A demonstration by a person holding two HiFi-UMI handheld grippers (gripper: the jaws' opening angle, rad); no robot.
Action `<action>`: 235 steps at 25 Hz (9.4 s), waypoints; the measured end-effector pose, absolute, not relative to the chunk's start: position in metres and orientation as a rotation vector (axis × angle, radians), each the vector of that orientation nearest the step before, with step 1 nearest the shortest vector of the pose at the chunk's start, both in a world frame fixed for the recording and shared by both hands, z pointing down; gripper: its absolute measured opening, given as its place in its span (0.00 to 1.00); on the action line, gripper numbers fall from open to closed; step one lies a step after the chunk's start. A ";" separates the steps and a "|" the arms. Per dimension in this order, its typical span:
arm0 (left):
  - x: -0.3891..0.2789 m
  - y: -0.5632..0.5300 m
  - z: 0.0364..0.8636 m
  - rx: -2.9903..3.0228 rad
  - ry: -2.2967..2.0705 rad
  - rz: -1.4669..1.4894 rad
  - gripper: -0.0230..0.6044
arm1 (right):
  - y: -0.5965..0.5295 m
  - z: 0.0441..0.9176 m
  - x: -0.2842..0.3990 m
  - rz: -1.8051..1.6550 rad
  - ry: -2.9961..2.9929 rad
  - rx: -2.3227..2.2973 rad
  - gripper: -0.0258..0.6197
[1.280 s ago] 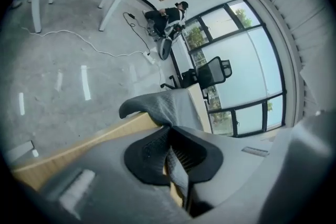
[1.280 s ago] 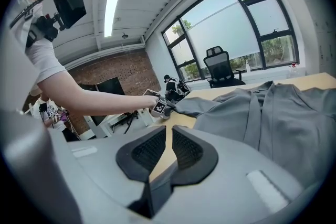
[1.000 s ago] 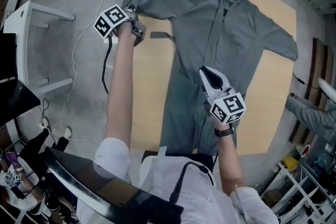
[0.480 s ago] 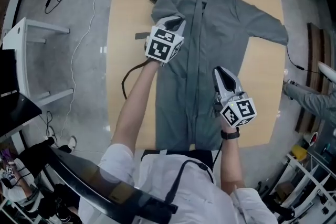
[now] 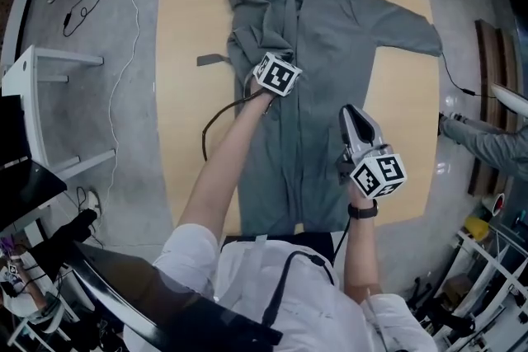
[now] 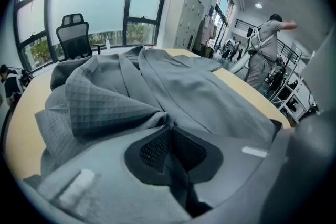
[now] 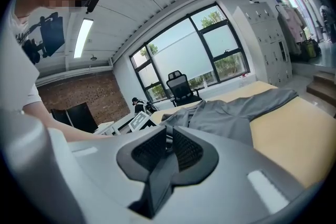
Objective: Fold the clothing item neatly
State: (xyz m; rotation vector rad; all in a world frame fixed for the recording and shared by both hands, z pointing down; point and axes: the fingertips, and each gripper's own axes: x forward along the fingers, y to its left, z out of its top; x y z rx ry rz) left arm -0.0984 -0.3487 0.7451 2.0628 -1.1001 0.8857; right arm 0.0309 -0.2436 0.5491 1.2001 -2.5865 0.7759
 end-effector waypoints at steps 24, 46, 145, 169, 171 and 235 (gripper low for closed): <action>-0.207 -0.246 0.652 1.947 -1.290 0.487 0.23 | -0.329 0.617 -0.185 0.383 -2.522 0.627 0.12; -0.242 -0.200 0.655 1.815 -1.329 0.403 0.23 | -0.362 0.622 -0.216 0.425 -2.338 0.877 0.09; 0.074 -0.316 0.593 2.233 -1.055 0.464 0.04 | -0.563 0.617 0.403 1.293 -2.310 1.588 0.06; -0.120 -0.227 0.545 2.129 -1.342 0.337 0.04 | -0.409 0.510 -0.050 0.546 -2.570 0.723 0.06; -0.134 -0.219 0.549 2.102 -1.362 0.331 0.04 | -0.378 0.537 -0.083 0.562 -2.558 0.667 0.06; -0.196 -0.271 0.653 1.769 -1.471 0.403 0.21 | -0.320 0.666 -0.027 0.492 -2.318 0.863 0.33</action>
